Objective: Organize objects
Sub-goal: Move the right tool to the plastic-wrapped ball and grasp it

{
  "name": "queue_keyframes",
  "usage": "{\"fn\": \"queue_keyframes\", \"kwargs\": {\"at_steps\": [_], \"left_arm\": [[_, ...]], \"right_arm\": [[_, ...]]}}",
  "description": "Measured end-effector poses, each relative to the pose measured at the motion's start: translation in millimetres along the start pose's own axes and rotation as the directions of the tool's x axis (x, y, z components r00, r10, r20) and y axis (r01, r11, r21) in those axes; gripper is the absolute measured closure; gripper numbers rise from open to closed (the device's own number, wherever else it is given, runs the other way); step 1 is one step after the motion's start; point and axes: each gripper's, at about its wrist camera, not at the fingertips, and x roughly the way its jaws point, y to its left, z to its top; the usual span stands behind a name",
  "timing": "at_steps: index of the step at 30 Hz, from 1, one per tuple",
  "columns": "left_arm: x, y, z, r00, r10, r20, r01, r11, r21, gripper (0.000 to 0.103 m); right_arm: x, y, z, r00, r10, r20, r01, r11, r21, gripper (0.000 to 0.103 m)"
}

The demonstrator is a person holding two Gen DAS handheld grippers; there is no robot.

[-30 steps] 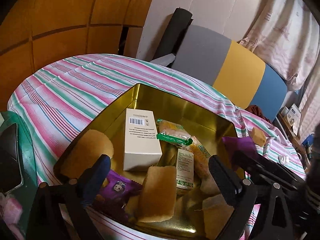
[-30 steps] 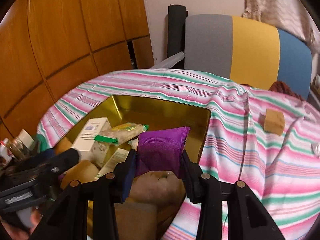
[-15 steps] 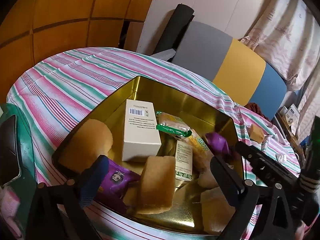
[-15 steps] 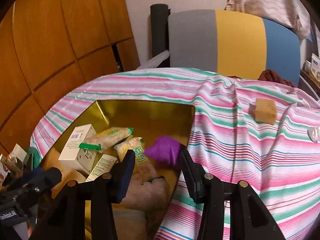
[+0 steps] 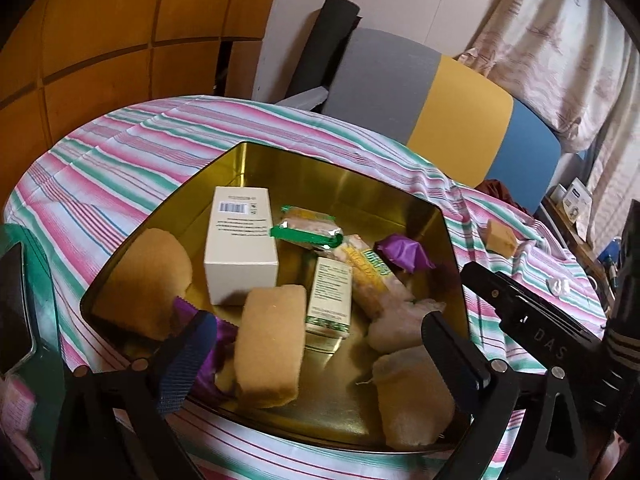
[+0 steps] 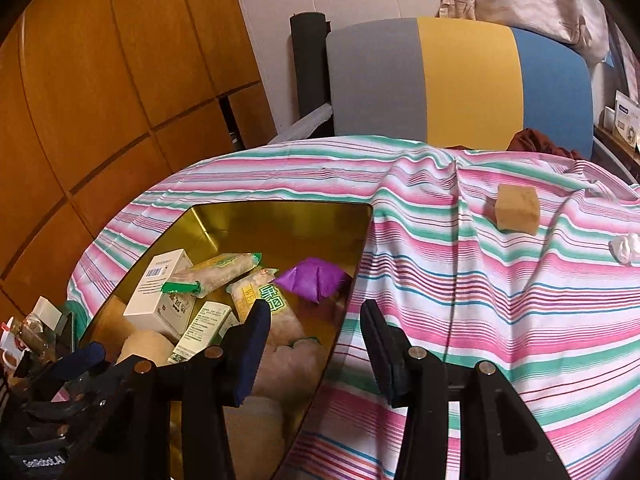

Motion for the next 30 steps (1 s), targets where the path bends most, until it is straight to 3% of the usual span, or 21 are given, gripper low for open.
{"fn": "queue_keyframes", "kwargs": {"at_steps": [8,17,26,30], "left_arm": [[-2.0,-22.9,-3.7,0.999,-0.034,-0.012,0.034,0.997,0.069,0.0],[-1.2,-68.8,-13.8,0.996,-0.074,-0.041,0.08,0.982,0.171,0.0],[-0.4,-133.8,-25.2,0.986,-0.146,-0.084,0.164,0.942,0.293,0.0],[4.5,-154.6,-32.4,0.978,-0.167,-0.123,0.198,0.925,0.323,0.0]], "right_arm": [[-12.8,-41.5,-5.9,0.997,-0.077,0.006,0.076,0.995,0.06,0.056],[-29.5,-129.0,-23.5,0.981,-0.193,-0.033,0.196,0.955,0.222,0.056],[-42.2,-224.2,-34.9,0.946,-0.319,-0.06,0.32,0.887,0.333,0.054],[-50.1,-264.4,-21.7,0.919,-0.393,-0.035,0.381,0.861,0.336,0.041]]}}
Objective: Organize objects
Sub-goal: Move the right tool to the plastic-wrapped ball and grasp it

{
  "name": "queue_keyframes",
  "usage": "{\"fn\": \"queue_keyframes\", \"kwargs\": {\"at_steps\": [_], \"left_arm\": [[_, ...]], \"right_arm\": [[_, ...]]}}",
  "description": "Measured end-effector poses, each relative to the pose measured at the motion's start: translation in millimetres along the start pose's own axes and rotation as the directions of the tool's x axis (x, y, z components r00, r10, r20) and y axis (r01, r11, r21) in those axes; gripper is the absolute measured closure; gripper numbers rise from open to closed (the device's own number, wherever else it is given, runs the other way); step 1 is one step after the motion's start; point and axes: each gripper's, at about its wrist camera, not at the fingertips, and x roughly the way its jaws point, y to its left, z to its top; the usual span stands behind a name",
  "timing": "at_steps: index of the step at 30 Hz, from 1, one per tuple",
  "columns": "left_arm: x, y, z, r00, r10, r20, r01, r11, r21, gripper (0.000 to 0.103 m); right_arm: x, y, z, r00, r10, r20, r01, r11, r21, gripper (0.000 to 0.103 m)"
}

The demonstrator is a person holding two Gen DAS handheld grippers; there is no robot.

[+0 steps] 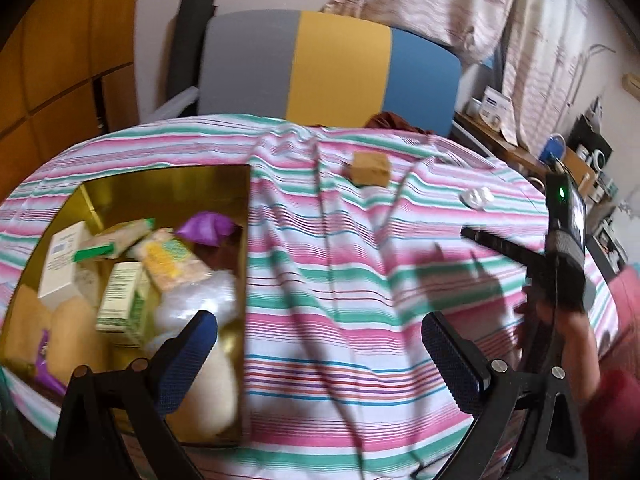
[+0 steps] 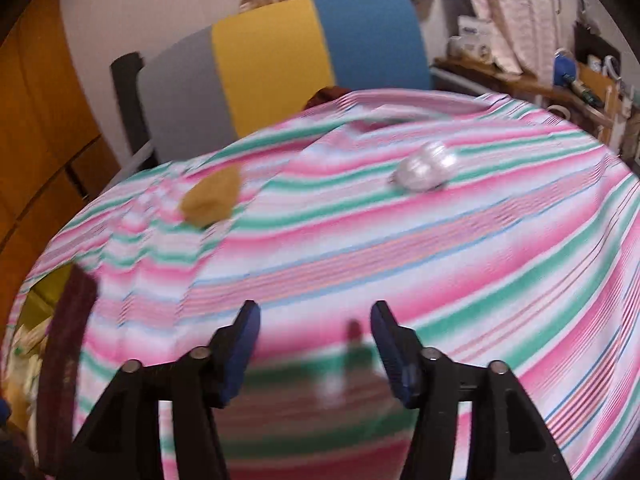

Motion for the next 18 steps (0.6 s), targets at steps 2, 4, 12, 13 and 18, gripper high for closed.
{"fn": "queue_keyframes", "kwargs": {"at_steps": [2,4,12,13,18], "left_arm": [[5.9,-6.5,-0.7,1.0,-0.01,-0.018,0.01,1.0,0.007,0.0],[10.8,-10.9,-1.4,0.999,-0.009,-0.034,0.009,1.0,0.013,0.0],[26.7,-18.2,3.3,0.997,0.023,-0.068,-0.021,0.999,0.034,0.0],[28.7,-18.8,4.7,0.997,0.024,-0.071,-0.022,0.999,0.033,0.0],[38.4,-23.7,10.7,0.996,0.022,-0.085,-0.019,0.999,0.036,0.0]], "right_arm": [[7.0,-16.1,18.7,0.999,-0.042,0.022,0.042,0.999,0.0,0.039],[14.5,-29.9,35.4,0.996,-0.079,0.036,0.078,0.997,0.009,0.038],[54.7,-64.0,85.4,0.99,-0.136,0.03,0.134,0.99,0.052,0.038],[60.8,-64.9,88.8,0.989,-0.142,0.028,0.141,0.989,0.045,0.038],[77.1,-63.6,89.9,0.986,-0.162,0.041,0.161,0.987,0.021,0.038]]}}
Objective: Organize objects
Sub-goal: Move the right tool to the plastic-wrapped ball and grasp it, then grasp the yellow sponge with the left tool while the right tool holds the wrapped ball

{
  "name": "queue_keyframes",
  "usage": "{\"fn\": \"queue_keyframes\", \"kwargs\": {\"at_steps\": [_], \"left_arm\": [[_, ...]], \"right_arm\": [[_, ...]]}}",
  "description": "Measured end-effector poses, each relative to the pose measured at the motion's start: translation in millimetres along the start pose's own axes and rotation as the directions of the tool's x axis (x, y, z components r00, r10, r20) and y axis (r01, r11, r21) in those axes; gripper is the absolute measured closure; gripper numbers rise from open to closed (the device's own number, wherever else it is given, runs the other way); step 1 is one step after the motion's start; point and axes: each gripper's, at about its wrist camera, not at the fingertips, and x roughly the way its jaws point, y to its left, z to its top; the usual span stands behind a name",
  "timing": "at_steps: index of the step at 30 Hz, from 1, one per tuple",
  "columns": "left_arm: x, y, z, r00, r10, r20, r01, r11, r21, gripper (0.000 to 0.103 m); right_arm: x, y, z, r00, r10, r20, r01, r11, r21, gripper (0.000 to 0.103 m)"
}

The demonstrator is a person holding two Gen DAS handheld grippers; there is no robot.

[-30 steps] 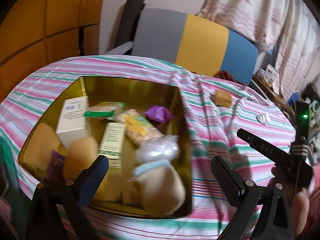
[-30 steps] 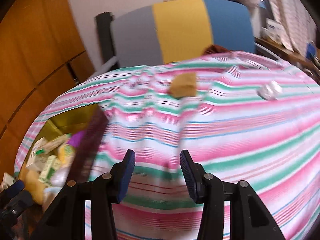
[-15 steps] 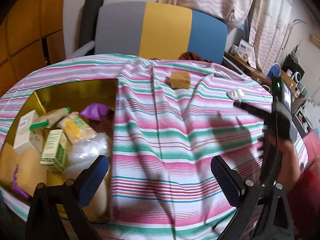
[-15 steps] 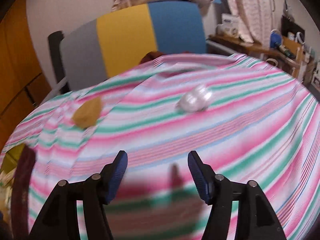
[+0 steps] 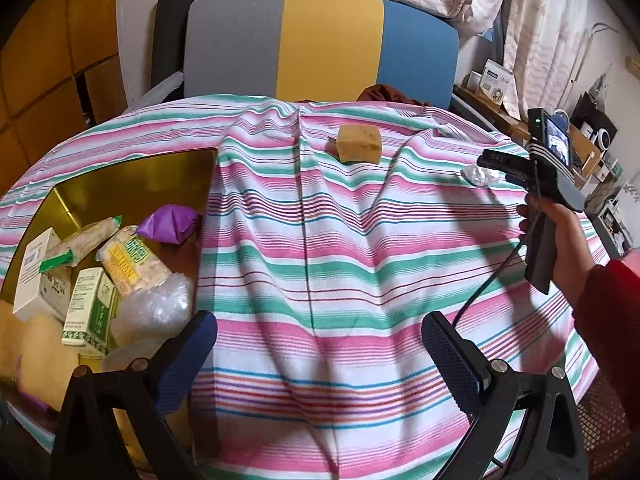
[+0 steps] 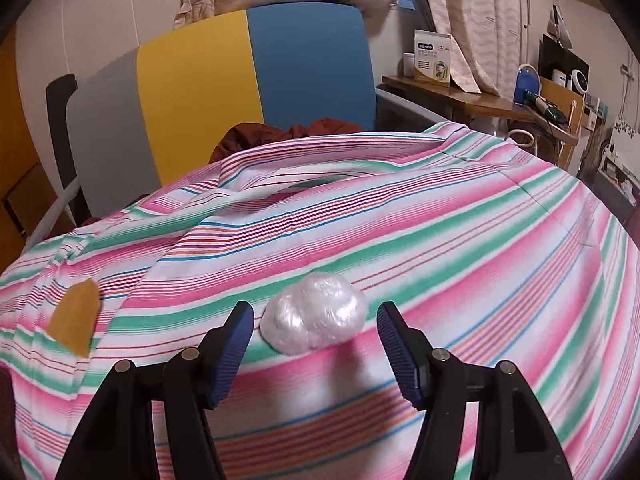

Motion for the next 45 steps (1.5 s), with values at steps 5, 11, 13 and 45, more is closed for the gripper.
{"fn": "queue_keyframes", "kwargs": {"at_steps": [5,11,13,45], "left_arm": [[7.1,-6.4,7.6,1.0,0.003,-0.001,-0.002,1.0,0.02,0.0],[19.3,-12.7,19.4,1.0,-0.003,-0.007,0.004,1.0,0.014,0.0],[22.0,-15.3,23.8,1.0,-0.001,-0.003,0.001,1.0,0.015,0.0],[151.3,-42.6,154.2,0.998,-0.012,0.065,0.015,0.999,-0.041,0.0]], "right_arm": [[13.0,8.2,-2.6,1.0,-0.013,0.006,0.013,0.999,-0.046,0.038],[25.5,13.4,-2.7,1.0,0.012,-0.024,-0.014,0.997,-0.071,0.043],[26.2,15.4,-4.3,0.999,0.03,-0.026,-0.032,0.996,-0.082,0.048],[13.6,17.1,-10.5,0.997,0.039,0.063,-0.033,0.996,-0.089,0.065]]}}
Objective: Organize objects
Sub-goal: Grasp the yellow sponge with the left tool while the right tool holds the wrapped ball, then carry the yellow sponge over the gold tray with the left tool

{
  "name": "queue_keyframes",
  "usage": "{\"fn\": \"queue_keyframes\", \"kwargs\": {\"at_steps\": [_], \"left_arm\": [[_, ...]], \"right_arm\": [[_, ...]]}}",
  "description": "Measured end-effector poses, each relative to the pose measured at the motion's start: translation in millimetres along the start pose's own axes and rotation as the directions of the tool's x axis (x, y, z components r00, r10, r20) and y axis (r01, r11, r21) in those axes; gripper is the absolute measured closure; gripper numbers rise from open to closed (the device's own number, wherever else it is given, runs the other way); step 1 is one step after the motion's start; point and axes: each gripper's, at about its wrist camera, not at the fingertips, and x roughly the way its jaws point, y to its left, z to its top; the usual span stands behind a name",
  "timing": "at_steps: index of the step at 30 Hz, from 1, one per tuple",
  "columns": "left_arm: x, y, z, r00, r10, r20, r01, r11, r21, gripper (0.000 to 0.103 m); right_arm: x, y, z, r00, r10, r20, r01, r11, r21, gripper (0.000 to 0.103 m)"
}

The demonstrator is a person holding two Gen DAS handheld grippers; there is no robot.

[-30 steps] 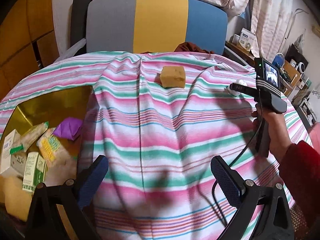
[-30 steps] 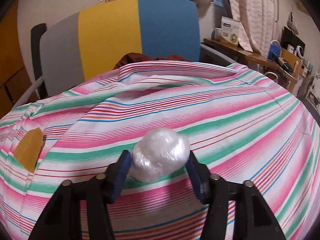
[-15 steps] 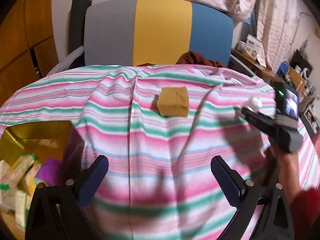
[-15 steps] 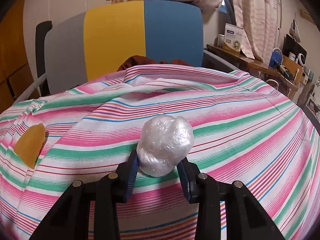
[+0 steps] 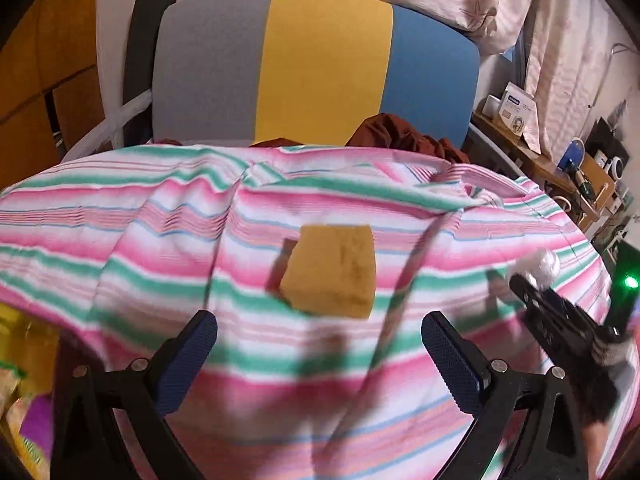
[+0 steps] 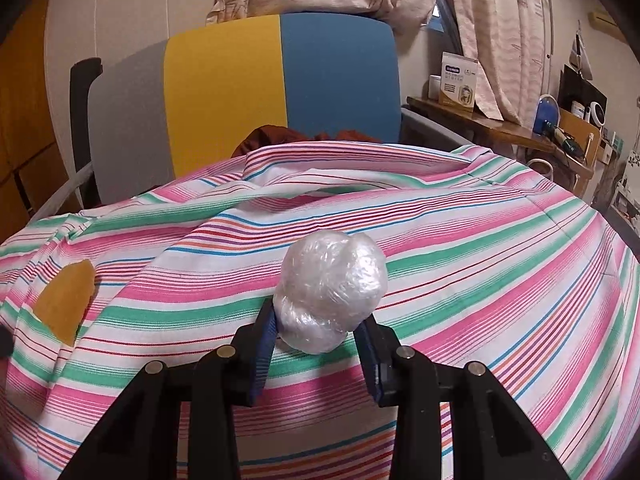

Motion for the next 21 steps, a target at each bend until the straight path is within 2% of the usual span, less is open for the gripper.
{"fn": "queue_keyframes", "kwargs": {"at_steps": [5,11,13,14,17,19,21], "left_arm": [[26.5,-4.9,11.4,1.0,-0.001,-0.015,0.001,1.0,-0.016,0.0],[49.4,-3.2,13.8,1.0,0.031,-0.001,-0.031,0.999,-0.003,0.002],[52.5,-6.5,10.0,0.998,0.048,0.027,-0.049,0.998,0.037,0.012],[54.8,-10.0,6.0,0.996,0.076,0.041,-0.079,0.994,0.076,0.024],[59.3,-13.7,1.0,0.999,0.05,0.018,-0.051,0.995,0.087,0.042],[53.6,-21.0,-3.2,0.995,0.084,0.049,-0.09,0.989,0.118,0.043],[46.1,-25.5,-8.1,0.993,0.089,0.081,-0.1,0.985,0.144,0.044]], "right_arm": [[-2.9,0.7,-0.4,1.0,-0.004,0.016,0.005,1.0,-0.006,0.065],[-4.0,-1.0,-1.3,1.0,-0.003,0.023,0.003,1.0,-0.002,0.065],[-3.6,-2.2,-1.4,1.0,0.0,0.023,0.0,1.0,0.003,0.065],[-3.7,-2.7,-1.5,1.0,0.0,0.023,0.0,1.0,0.005,0.065],[-3.9,-4.6,-1.5,1.0,0.0,0.027,0.0,1.0,0.014,0.065],[-5.0,-5.5,-2.1,1.0,-0.003,0.031,0.002,1.0,0.018,0.065],[-7.3,-5.1,-1.9,0.999,-0.007,0.042,0.006,1.0,0.019,0.065]]}}
